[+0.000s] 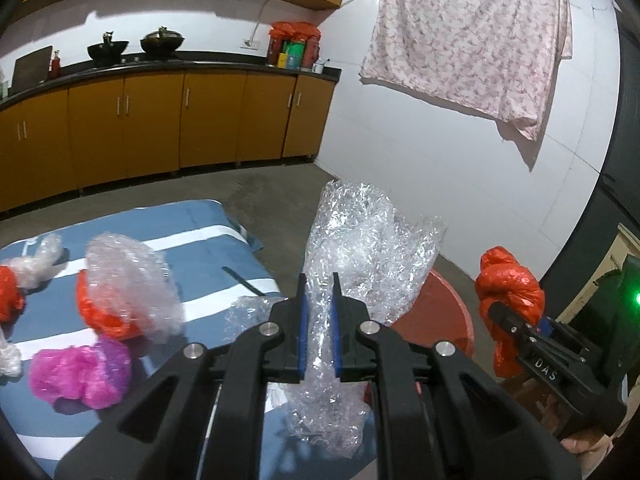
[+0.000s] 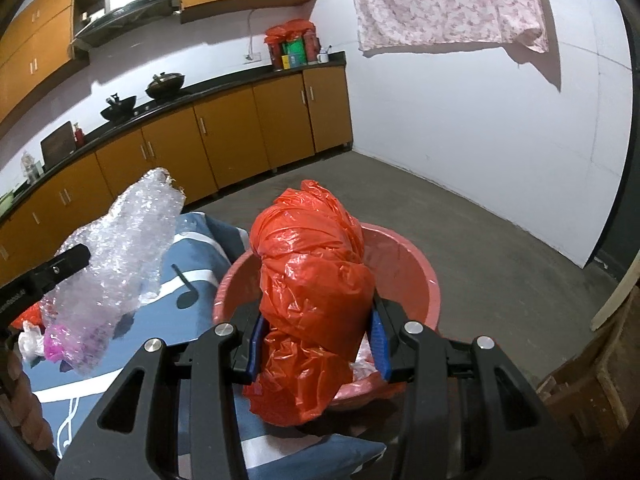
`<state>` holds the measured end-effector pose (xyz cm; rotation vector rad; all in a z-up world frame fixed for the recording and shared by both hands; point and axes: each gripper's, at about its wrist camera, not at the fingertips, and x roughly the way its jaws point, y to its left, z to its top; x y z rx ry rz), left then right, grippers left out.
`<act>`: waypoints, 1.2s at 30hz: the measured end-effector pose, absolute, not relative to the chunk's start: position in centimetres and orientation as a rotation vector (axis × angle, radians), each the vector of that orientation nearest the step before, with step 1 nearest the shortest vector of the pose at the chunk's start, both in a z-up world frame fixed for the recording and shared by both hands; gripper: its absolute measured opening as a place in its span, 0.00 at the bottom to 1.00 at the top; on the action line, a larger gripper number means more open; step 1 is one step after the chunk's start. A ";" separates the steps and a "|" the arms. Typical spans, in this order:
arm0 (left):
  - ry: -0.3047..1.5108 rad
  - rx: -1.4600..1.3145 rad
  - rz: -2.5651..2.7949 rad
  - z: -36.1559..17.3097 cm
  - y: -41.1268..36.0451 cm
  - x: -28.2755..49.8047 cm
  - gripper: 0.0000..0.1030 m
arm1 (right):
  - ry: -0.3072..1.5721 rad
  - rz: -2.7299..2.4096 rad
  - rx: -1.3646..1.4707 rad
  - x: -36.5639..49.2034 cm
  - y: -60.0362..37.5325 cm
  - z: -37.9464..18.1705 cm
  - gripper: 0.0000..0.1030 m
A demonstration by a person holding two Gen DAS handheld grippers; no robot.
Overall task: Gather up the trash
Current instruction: 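Carry the orange bag and bubble wrap toward the orange basket with both tools, then open both tools over the orange basket to drop the bags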
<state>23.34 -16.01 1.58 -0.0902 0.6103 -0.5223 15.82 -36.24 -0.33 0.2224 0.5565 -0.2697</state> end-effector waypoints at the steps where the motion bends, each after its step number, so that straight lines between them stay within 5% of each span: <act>1: 0.615 -0.091 -0.528 1.4 -16.5 23.6 0.10 | 0.557 -0.272 0.226 15.9 -36.5 -0.4 0.41; 25: 0.701 -0.095 -0.596 -2.7 -23.7 28.4 0.12 | 0.508 -0.307 0.287 19.5 -39.8 -1.4 0.42; 30: 0.734 -0.124 -0.593 -3.8 -23.6 29.5 0.37 | 0.501 -0.302 0.332 20.2 -41.0 -1.6 0.52; 36: 0.743 -0.144 -0.551 -4.3 -21.8 29.4 0.48 | 0.504 -0.314 0.329 19.0 -40.8 -2.1 0.70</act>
